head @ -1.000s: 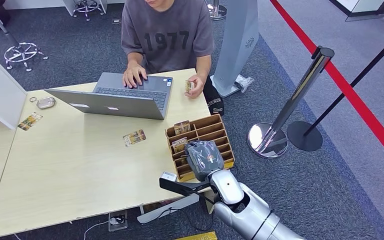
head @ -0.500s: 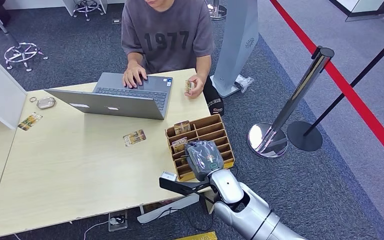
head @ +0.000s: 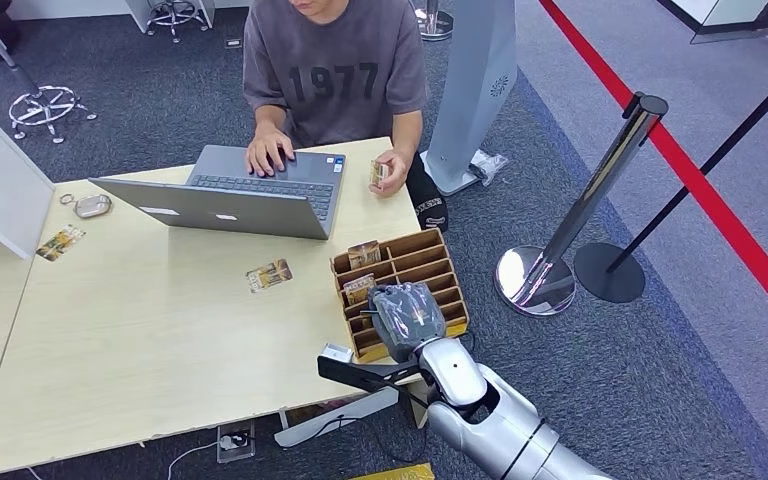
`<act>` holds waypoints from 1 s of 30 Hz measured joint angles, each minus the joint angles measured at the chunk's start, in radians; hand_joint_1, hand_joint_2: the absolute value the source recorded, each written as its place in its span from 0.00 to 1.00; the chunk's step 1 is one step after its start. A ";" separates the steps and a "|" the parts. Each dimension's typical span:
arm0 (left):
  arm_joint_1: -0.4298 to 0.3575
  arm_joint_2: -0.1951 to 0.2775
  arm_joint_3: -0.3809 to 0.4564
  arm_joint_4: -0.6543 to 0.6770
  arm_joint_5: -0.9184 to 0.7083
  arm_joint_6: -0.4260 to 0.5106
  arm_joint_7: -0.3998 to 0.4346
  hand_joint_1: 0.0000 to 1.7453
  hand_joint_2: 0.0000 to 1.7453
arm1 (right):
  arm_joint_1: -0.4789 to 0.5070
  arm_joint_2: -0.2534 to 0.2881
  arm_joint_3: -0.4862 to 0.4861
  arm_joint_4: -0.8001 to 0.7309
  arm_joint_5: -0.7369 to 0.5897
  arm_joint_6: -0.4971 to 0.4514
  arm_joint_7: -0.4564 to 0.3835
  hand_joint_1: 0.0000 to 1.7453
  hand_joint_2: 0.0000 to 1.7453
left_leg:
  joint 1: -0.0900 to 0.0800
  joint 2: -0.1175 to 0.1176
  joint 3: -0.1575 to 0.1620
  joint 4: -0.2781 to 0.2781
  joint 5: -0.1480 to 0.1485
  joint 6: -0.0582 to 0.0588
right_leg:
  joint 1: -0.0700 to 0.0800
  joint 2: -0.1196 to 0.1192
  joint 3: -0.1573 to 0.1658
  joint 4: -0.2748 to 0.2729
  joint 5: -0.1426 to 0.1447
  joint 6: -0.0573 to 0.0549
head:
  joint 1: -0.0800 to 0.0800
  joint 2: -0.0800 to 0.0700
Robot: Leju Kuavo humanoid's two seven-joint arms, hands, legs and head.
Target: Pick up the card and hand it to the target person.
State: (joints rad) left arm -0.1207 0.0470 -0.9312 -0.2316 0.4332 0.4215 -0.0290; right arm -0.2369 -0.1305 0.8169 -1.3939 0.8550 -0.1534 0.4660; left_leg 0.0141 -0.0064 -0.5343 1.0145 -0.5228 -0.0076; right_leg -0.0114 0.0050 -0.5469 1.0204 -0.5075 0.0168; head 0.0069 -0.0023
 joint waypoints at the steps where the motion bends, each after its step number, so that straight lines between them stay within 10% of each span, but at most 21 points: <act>1: 0.000 0.000 0.000 0.000 0.000 0.000 0.000 0.00 0.00 | 0.000 0.000 0.000 0.000 0.000 -0.002 0.000 0.98 1.00 | 0.000 0.000 0.000 0.000 0.000 0.000 | 0.000 0.000 0.000 0.000 0.000 0.000 | 0.000 0.000; 14: 0.000 0.001 0.000 0.000 0.007 -0.003 -0.005 0.00 0.00 | -0.003 -0.046 -0.018 -0.153 0.025 0.112 0.044 0.91 1.00 | 0.000 0.000 0.000 0.000 0.000 0.000 | 0.000 0.000 0.000 0.000 0.000 0.000 | 0.000 0.000; 30: 0.001 0.004 0.000 0.000 0.013 -0.006 -0.029 0.00 0.00 | -0.041 -0.147 -0.075 -0.433 -0.301 0.167 -0.002 0.85 1.00 | 0.000 0.000 -0.001 0.000 0.000 0.000 | 0.000 0.000 0.000 0.000 0.000 0.000 | 0.000 0.000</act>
State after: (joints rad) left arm -0.1200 0.0511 -0.9312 -0.2316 0.4464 0.4158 -0.0577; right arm -0.2778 -0.2775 0.7420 -1.8264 0.5536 0.0136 0.4637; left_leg 0.0140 -0.0063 -0.5349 1.0147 -0.5228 -0.0075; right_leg -0.0116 0.0050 -0.5473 1.0203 -0.5075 0.0168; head 0.0067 -0.0023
